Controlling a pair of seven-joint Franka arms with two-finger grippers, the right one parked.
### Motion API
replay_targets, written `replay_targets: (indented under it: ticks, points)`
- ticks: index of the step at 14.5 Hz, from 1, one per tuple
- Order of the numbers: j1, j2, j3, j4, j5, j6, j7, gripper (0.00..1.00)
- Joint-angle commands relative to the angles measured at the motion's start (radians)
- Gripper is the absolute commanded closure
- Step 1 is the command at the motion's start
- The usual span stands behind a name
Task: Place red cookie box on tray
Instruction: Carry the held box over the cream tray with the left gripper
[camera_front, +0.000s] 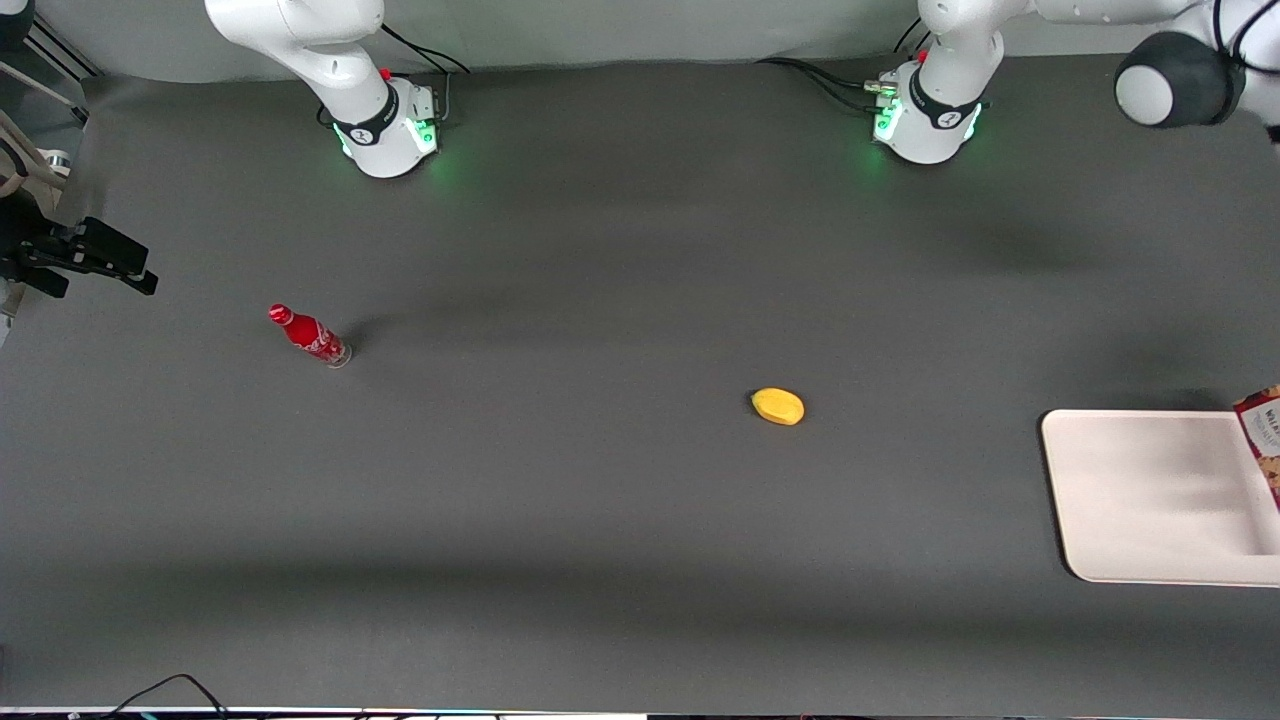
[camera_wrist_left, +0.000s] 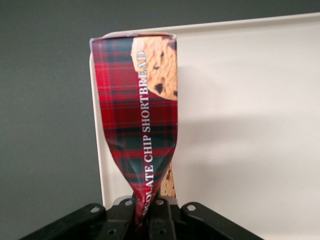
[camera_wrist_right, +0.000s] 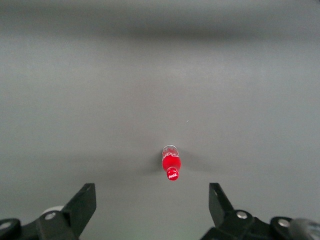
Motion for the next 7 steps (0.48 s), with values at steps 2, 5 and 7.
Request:
replay_targets:
  ticks: [2, 5, 7]
  points:
    - [0.008, 0.069, -0.001, 0.066, -0.011, 0.075, 0.045, 1.00]
    - [0.010, 0.089, -0.003, 0.059, -0.012, 0.118, 0.056, 1.00]
    - [0.011, 0.087, -0.004, 0.056, -0.015, 0.117, 0.057, 0.41]
